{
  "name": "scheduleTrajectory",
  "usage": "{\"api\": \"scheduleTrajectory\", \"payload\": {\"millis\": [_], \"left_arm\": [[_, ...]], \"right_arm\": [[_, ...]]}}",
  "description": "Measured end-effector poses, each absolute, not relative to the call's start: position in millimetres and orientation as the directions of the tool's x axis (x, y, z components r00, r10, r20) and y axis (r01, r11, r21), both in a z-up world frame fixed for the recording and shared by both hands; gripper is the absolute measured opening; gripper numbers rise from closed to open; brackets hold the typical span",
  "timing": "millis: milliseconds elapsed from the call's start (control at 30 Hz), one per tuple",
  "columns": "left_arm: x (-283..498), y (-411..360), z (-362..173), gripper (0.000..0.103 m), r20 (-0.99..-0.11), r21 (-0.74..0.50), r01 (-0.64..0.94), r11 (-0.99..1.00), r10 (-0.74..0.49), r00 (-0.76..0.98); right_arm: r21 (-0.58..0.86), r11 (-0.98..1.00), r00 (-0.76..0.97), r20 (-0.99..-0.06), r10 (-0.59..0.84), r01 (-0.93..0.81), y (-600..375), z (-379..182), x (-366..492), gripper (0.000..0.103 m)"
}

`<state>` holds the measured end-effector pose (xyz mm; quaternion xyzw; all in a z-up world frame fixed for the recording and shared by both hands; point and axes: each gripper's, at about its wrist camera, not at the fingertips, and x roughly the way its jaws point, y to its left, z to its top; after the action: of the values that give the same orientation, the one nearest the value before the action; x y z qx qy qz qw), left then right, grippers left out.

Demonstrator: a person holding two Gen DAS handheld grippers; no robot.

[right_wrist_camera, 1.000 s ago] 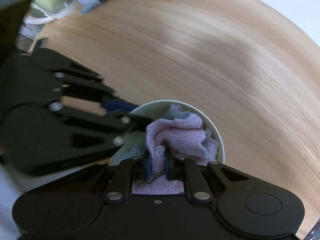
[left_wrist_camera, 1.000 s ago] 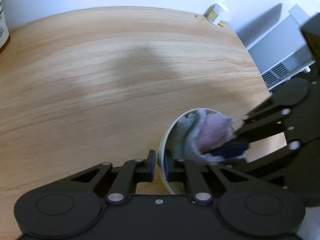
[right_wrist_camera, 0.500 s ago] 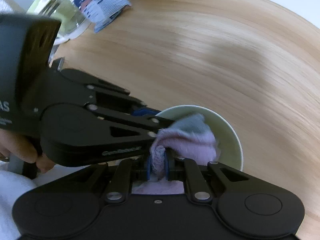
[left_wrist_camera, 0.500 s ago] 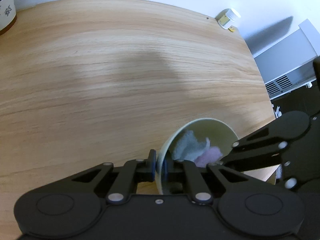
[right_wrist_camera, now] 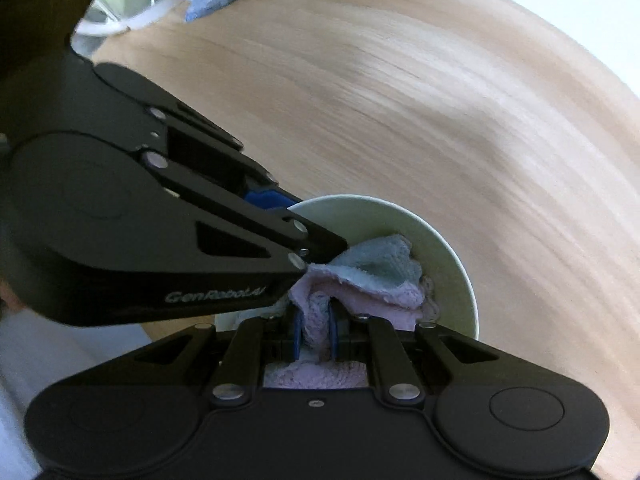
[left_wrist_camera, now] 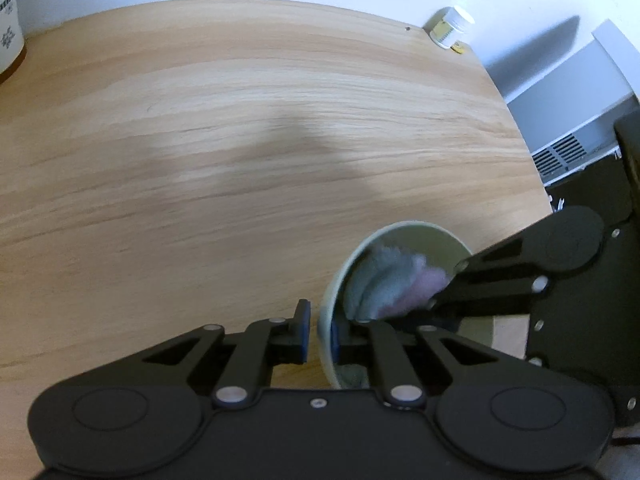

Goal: Clean bowl
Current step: 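Rub the cloth around the bowl wall while the left gripper holds the rim, then lift the cloth out of the bowl with the right gripper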

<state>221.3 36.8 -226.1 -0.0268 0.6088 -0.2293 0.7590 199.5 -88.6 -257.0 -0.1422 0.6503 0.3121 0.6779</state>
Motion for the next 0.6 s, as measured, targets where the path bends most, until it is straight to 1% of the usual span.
{"api": "scheduleTrajectory", "payload": {"millis": [67, 100, 267, 433, 500, 533, 567, 600], "left_arm": [[221.0, 36.6, -224.6, 0.009, -0.914, -0.309, 0.325, 0.894, -0.374, 0.16], [220.8, 36.7, -223.8, 0.009, -0.914, -0.305, 0.328, 0.894, -0.371, 0.164], [221.1, 36.0, -222.2, 0.009, -0.914, -0.302, 0.334, 0.893, -0.37, 0.164], [220.5, 37.5, -218.3, 0.009, -0.916, -0.3, 0.333, 0.894, -0.368, 0.163], [219.9, 38.9, -215.7, 0.011, -0.918, -0.293, 0.325, 0.899, -0.36, 0.167], [219.5, 39.4, -214.6, 0.018, -0.919, -0.29, 0.319, 0.902, -0.356, 0.17], [218.3, 39.9, -212.7, 0.034, -0.921, -0.285, 0.314, 0.906, -0.35, 0.172], [215.9, 39.7, -210.1, 0.043, -0.923, -0.275, 0.316, 0.908, -0.341, 0.178]], "right_arm": [[0.16, 0.784, -0.016, -0.982, 0.187, -0.6, -91.4, -254.6, 199.8, 0.014], [0.156, 0.789, -0.011, -0.983, 0.185, -0.595, -93.7, -250.2, 200.2, 0.014], [0.166, 0.81, 0.054, -0.97, 0.236, -0.563, -111.7, -212.9, 203.2, 0.014], [0.204, 0.862, 0.143, -0.943, 0.3, -0.464, -138.5, -183.0, 207.0, 0.014], [0.234, 0.88, 0.185, -0.925, 0.333, -0.414, -152.6, -172.4, 208.7, 0.014], [0.252, 0.888, 0.212, -0.912, 0.351, -0.384, -162.0, -167.3, 209.9, 0.014], [0.259, 0.892, 0.224, -0.907, 0.357, -0.371, -172.6, -165.7, 210.5, 0.014], [0.274, 0.897, 0.239, -0.899, 0.367, -0.347, -191.0, -163.6, 209.8, 0.014]]}}
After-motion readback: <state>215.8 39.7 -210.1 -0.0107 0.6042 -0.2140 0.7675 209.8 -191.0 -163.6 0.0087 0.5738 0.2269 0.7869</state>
